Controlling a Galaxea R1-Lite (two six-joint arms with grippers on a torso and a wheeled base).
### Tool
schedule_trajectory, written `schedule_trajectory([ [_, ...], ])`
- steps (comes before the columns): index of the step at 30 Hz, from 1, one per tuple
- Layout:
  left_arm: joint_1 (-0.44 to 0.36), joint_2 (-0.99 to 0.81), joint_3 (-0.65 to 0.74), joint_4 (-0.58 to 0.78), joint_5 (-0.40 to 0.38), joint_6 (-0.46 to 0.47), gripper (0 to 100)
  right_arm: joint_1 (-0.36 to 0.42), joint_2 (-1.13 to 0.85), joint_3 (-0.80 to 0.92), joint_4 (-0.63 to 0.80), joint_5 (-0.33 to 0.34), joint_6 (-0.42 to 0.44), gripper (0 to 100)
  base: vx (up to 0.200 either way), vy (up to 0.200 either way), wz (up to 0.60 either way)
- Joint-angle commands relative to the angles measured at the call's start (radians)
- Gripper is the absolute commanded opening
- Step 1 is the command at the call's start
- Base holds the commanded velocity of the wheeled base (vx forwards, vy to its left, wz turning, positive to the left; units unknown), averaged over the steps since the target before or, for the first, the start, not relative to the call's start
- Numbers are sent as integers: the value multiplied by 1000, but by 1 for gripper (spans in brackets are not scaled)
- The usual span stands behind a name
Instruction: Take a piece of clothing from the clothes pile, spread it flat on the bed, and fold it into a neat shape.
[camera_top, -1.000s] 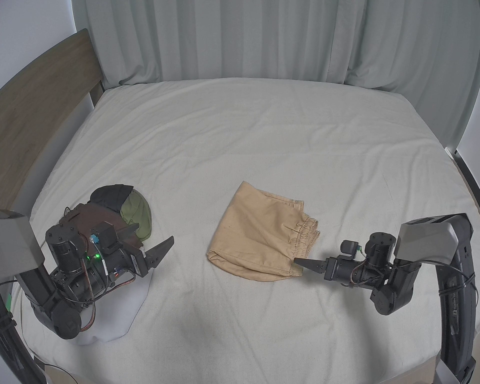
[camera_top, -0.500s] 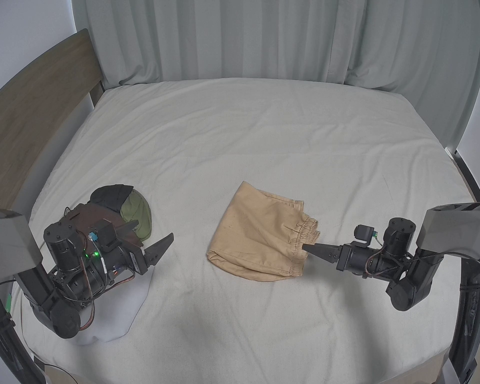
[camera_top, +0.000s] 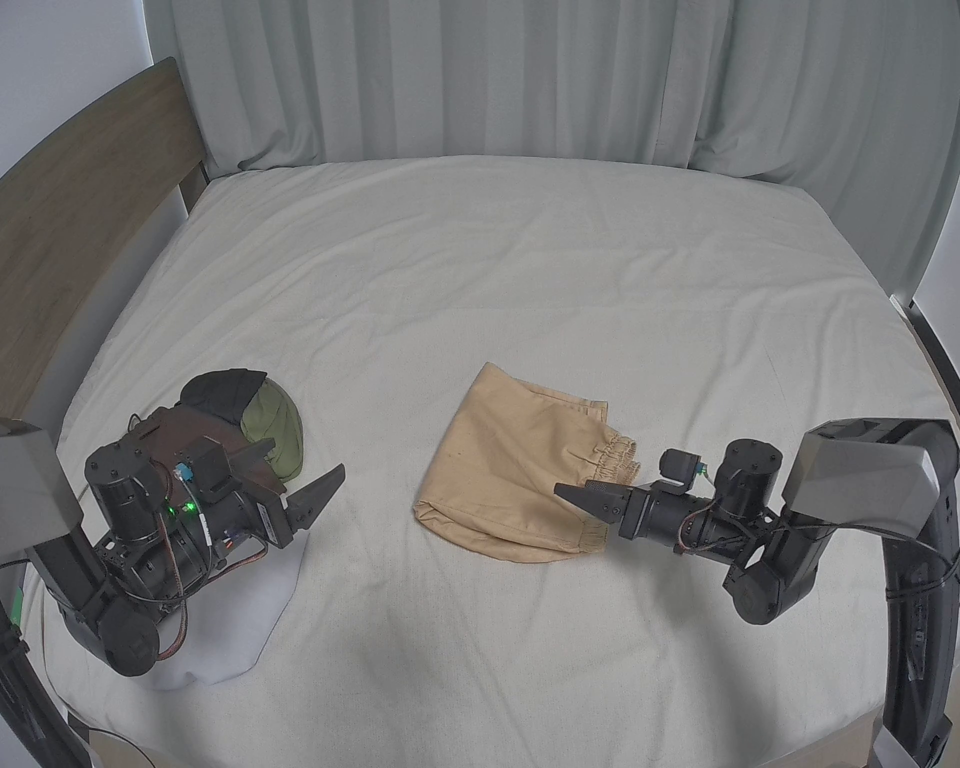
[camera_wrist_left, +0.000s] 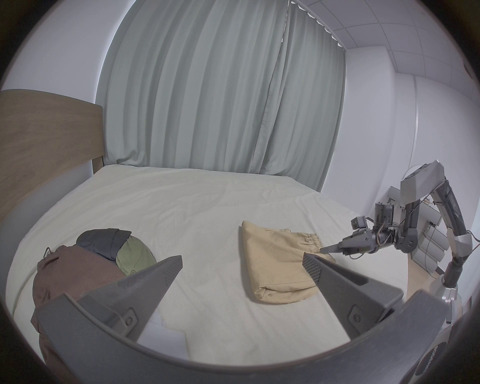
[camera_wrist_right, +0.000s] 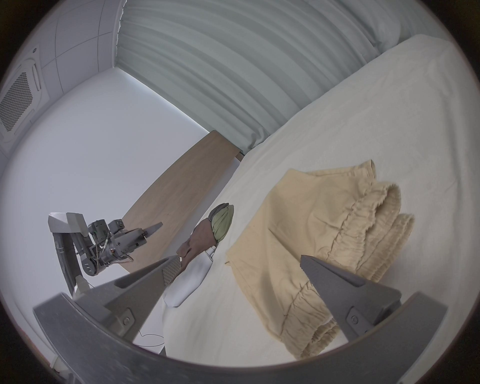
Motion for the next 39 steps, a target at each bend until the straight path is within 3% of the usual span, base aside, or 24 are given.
schedule_trajectory([
  [1, 2, -1, 0, -1, -1, 0, 100, 14, 94, -45, 0, -3, -1, 100, 0, 0, 0],
  [15, 2, -2, -2, -1, -1, 0, 100, 22, 116, -61, -3, -24, -1, 100, 0, 0, 0],
  [22, 4, -36, -29, -1, -4, 0, 100, 31, -98, 13, -1, -50, -15, 100, 0, 0, 0],
  [29, -15, -87, -14, -2, -58, 15, 100, 37, -319, 203, -1, -60, -141, 100, 0, 0, 0],
  [30, -26, -99, -9, -2, -66, 17, 100, 32, -388, 261, -1, -96, -213, 100, 0, 0, 0],
  [35, -153, -187, 49, -2, -95, 26, 100, 8, -527, 369, 0, -150, -368, 100, 0, 0, 0],
  [39, -203, -242, 58, -2, -93, 40, 100, -32, -613, 449, 0, -152, -408, 100, 0, 0, 0],
])
